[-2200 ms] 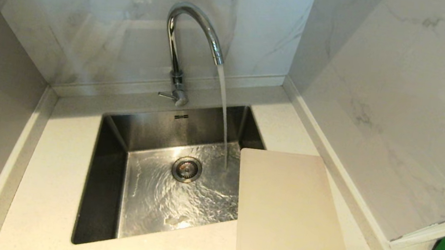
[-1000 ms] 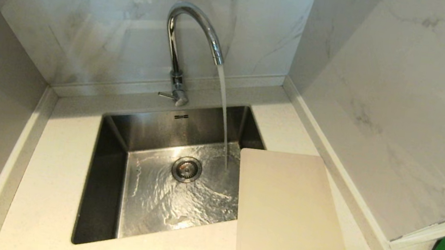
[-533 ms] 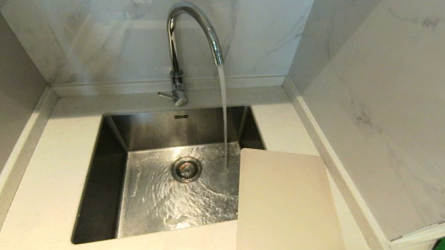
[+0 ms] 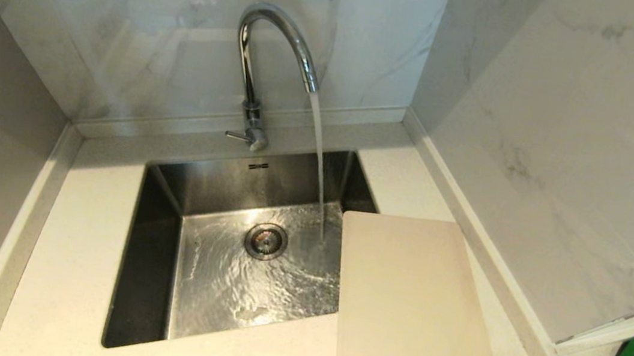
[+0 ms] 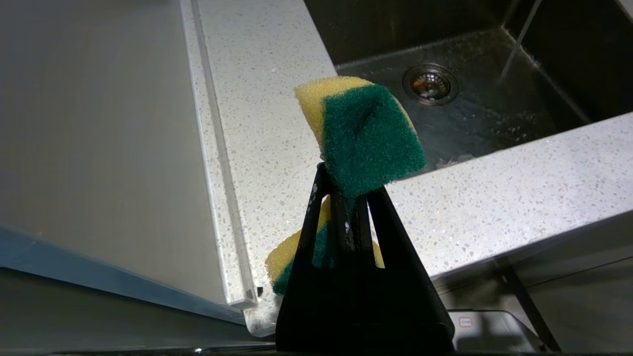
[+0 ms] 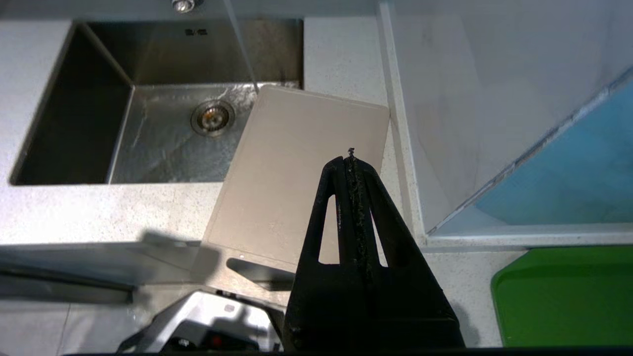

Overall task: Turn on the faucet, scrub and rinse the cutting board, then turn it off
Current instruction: Pick up the cutting board

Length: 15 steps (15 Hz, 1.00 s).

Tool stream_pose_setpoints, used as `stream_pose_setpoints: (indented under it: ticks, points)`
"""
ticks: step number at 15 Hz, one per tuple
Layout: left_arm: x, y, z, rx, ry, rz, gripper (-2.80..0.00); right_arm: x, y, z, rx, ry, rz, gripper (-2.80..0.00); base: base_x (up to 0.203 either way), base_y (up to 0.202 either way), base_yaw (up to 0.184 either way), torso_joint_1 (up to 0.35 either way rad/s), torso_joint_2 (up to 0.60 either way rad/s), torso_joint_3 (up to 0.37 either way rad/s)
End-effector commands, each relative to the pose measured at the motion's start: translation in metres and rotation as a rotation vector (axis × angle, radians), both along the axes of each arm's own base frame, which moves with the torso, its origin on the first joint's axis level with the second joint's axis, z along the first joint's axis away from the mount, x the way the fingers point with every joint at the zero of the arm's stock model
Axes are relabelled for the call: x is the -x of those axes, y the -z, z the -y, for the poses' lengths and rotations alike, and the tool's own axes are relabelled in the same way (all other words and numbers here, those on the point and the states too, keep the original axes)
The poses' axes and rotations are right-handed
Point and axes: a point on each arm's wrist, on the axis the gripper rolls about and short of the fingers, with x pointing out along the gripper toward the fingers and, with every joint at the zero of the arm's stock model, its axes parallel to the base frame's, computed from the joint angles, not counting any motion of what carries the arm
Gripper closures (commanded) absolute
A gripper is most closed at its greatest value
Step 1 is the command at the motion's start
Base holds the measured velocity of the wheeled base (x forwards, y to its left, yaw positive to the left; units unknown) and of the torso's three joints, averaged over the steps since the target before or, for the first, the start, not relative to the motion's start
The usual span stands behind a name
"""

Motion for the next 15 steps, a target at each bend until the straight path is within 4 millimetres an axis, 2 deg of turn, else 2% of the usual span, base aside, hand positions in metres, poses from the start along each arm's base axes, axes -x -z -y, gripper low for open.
stream_pose_setpoints:
  ticks: [1, 4, 8, 11, 15]
  points:
    - [0.0, 0.001, 0.0, 0.002, 0.001, -0.003, 0.0, -0.03, -0.018, 0.0, 0.009, -0.025, -0.115, 0.0, 0.0, 0.0, 0.0, 0.0, 0.0, 0.0]
    - [0.0, 0.0, 0.0, 0.002, 0.002, -0.001, 0.0, -0.055, -0.025, -0.001, 0.041, -0.087, -0.25, 0.0, 0.0, 0.0, 0.0, 0.0, 0.0, 0.0]
    - [0.0, 0.001, 0.0, 0.0, 0.003, -0.003, 0.0, -0.105, -0.016, -0.003, 0.08, -0.126, -0.409, 0.0, 0.0, 0.0, 0.0, 0.0, 0.0, 0.0]
    - [0.0, 0.001, 0.0, 0.002, 0.002, -0.003, 0.0, -0.151, 0.0, -0.005, 0.093, -0.144, -0.55, 0.0, 0.0, 0.0, 0.0, 0.0, 0.0, 0.0]
    - [0.0, 0.001, 0.0, 0.0, 0.003, -0.003, 0.0, -0.199, 0.028, -0.016, 0.127, -0.179, -0.721, 0.0, 0.0, 0.0, 0.0, 0.0, 0.0, 0.0]
